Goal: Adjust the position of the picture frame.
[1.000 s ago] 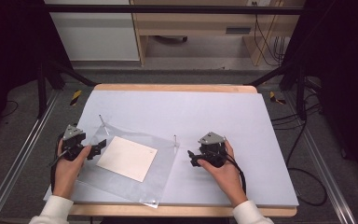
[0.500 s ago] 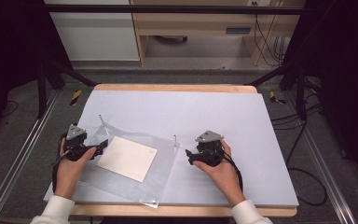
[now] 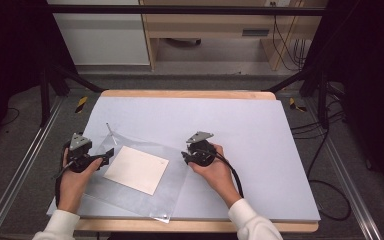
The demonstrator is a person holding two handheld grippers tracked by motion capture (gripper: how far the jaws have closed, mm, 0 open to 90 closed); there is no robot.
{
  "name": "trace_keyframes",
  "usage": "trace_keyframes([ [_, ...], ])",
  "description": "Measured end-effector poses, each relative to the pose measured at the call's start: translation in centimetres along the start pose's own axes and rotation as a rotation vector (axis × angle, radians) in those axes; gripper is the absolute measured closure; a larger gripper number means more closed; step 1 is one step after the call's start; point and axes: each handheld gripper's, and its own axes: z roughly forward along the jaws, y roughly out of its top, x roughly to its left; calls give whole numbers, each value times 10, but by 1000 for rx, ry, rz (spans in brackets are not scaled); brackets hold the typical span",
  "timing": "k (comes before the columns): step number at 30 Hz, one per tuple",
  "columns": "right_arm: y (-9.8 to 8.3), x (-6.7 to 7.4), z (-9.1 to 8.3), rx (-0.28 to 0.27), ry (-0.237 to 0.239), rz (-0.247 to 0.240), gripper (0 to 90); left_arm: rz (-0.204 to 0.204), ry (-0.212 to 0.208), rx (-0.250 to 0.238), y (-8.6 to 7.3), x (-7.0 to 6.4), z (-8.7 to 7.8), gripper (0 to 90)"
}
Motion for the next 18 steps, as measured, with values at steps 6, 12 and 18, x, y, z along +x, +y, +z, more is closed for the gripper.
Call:
trace_keyframes([
  [6, -1, 0, 9, 13, -2, 23, 665, -15, -1, -4, -1, 3, 0, 100],
  [12, -1, -2, 10, 12, 8, 26, 751, -14, 4, -2, -1, 2, 0, 109],
  [18, -3, -1, 16, 28, 16, 23, 830, 11, 9, 4, 0, -1, 1, 112],
])
